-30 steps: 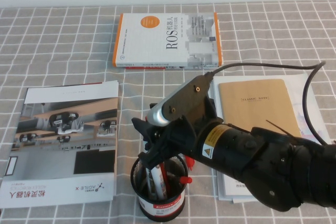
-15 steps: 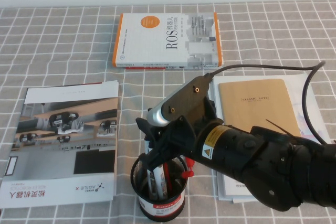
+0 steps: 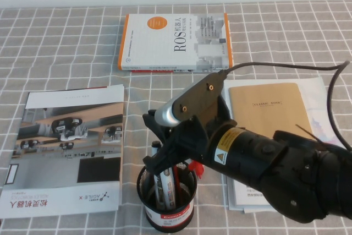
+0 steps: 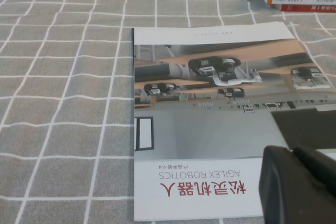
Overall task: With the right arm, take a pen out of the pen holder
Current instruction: 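Take a marker out of the pen holder and lay it on the table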
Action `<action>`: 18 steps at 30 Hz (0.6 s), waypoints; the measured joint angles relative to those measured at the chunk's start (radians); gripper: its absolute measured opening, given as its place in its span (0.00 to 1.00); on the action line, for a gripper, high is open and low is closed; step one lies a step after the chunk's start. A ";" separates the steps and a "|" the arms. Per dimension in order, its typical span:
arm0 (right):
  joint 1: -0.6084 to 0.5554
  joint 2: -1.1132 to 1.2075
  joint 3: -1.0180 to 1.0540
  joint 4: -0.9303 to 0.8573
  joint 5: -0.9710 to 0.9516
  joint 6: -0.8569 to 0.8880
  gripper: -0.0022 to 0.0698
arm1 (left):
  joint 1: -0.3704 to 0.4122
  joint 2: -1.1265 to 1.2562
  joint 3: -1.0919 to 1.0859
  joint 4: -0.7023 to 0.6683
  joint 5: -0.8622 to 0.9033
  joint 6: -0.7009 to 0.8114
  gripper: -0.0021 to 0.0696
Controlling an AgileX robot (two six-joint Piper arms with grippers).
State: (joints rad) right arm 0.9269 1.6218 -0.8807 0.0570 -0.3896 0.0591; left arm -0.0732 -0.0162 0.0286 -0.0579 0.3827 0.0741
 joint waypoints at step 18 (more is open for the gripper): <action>0.000 -0.229 0.000 0.000 0.065 0.000 0.01 | 0.000 0.000 0.000 0.000 0.000 0.000 0.02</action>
State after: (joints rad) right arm 0.9269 1.3932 -0.8807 0.0570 -0.3244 0.0591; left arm -0.0732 -0.0162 0.0286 -0.0579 0.3827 0.0741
